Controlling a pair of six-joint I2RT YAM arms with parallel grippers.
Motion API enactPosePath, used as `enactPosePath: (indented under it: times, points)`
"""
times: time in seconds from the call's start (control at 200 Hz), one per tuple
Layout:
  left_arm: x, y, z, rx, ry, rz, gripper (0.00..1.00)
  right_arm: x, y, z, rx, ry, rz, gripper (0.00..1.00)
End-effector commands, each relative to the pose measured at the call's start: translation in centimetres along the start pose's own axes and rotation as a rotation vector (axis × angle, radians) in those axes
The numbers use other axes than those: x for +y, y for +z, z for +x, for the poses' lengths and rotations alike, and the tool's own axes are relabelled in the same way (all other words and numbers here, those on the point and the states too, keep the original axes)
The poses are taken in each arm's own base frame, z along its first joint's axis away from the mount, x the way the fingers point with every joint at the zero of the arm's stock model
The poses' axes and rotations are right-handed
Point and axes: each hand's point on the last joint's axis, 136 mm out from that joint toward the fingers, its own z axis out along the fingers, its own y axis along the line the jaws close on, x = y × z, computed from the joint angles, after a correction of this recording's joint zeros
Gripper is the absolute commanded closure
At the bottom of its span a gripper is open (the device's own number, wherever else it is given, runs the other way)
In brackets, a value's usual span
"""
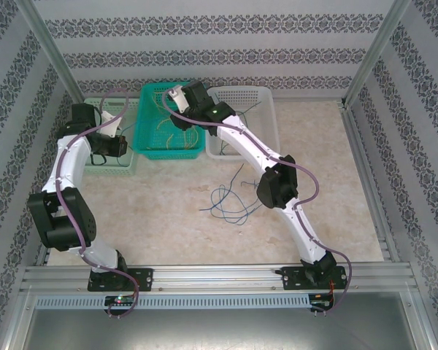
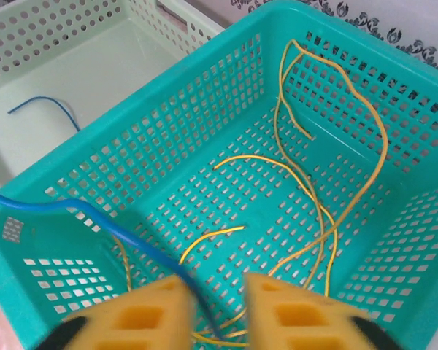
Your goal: Untangle the cables
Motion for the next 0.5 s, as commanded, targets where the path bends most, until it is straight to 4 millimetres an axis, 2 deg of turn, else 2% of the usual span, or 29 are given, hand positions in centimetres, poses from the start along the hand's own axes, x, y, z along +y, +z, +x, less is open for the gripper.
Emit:
enactPosePath:
  times: [0.0, 0.02, 0.035, 0.155, 0.22, 0.26, 0.355, 0.495]
  points:
    - [3.0, -0.6, -0.3, -0.012, -0.134, -0.114, 1.0, -1.6, -1.0, -1.4, -0.037, 0.075, 0.029, 0.49]
    - [3.3, -0.8, -0.5, -0.022, -0.158, -0.121, 1.0, -1.6, -1.1, -1.4, -0.039, 0.088, 0.025, 0.41]
    - [3.7, -0.9, -0.6, -0.032, -0.179, -0.129, 1.0, -1.6, -1.1, -1.5, -0.041, 0.097, 0.023, 0.38]
    - [7.2, -2.1, -1.2, -0.09, -0.384, -0.17, 1.0, -2.3, -1.7, -1.7, -0.039, 0.162, 0.025, 0.38]
    - [8.5, -2.5, -1.5, -0.095, -0.458, -0.174, 1.0, -3.2, -2.0, -1.5, -0.034, 0.207, 0.036, 0.33]
    - [9.2, -2.3, -1.5, -0.079, -0.488, -0.184, 1.0, -3.6, -2.2, -1.3, -0.03, 0.234, 0.032, 0.29]
    - [10.4, -1.8, -1.4, -0.032, -0.537, -0.194, 1.0, -4.1, -2.4, -0.9, -0.016, 0.278, 0.011, 0.29]
    - [11.8, 0.2, -0.9, 0.036, -0.604, -0.173, 1.0, -4.6, -2.5, 0.2, 0.015, 0.289, 0.021, 0.29]
